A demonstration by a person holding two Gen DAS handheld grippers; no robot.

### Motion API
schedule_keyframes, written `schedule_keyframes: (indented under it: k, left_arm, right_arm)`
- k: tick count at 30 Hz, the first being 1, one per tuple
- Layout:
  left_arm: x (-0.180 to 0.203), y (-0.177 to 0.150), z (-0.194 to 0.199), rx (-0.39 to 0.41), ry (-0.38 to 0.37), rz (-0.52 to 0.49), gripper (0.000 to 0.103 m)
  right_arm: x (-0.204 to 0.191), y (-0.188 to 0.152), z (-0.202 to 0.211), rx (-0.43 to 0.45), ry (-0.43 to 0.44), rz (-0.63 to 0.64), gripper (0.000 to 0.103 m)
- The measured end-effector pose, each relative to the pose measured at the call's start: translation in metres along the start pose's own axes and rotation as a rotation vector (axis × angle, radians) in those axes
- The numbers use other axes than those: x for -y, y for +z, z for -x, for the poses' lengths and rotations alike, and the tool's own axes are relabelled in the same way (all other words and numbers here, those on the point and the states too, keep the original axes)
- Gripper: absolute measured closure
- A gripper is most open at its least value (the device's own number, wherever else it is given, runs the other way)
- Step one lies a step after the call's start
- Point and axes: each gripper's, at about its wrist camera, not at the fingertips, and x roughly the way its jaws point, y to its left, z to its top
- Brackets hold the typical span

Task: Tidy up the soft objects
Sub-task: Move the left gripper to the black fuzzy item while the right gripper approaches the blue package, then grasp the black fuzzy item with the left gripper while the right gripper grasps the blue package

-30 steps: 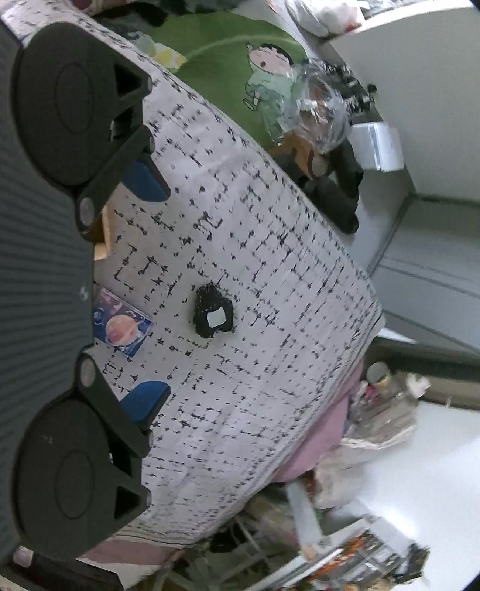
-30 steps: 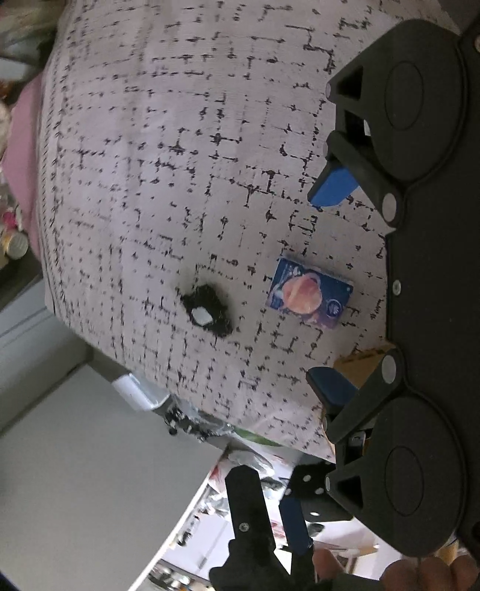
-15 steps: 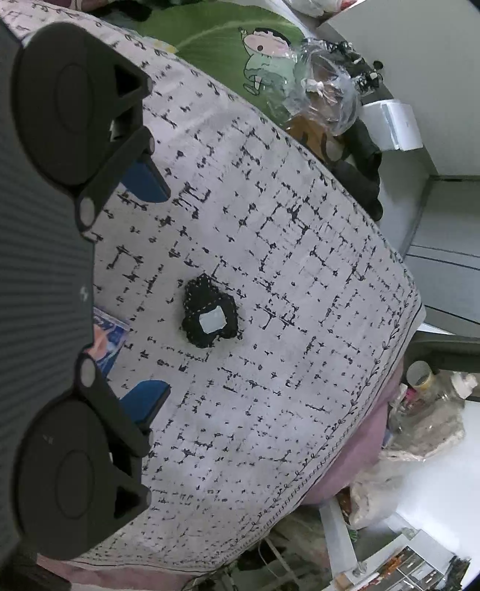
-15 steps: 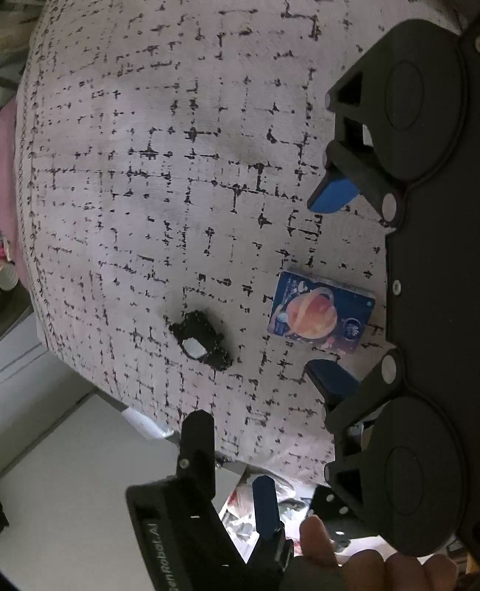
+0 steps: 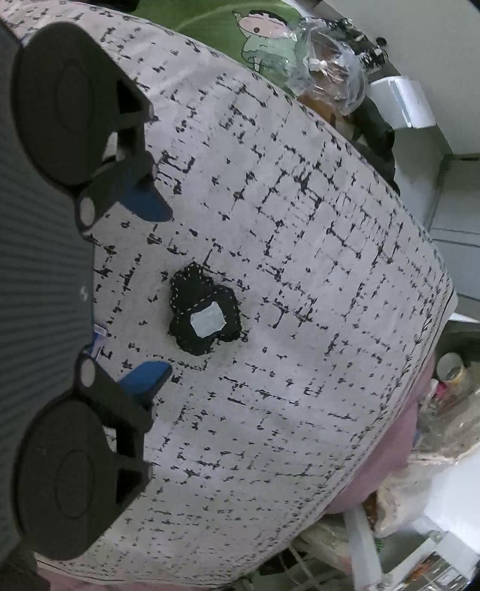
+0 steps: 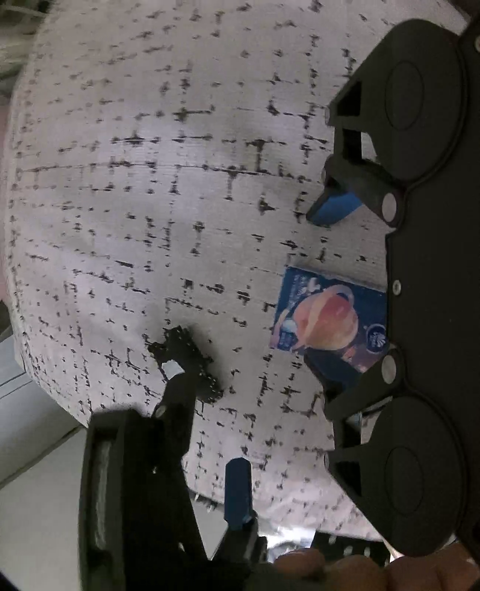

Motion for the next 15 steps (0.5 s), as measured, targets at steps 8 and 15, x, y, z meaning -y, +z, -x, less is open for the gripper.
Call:
schedule_keyframes:
  k: [8, 15]
  left_arm:
    - [0.005, 0.007, -0.018, -0.023, -0.009, 0.018, 0.031]
    - [0.011, 0.012, -0.040, -0.037, 0.021, 0.047, 0.031]
  right_arm:
    - [0.026, 0.013, 0.008, 0.027, 0.011, -0.030, 0.072]
    - [0.057, 0.015, 0.019, 0.040, 0.048, -0.063, 0.079]
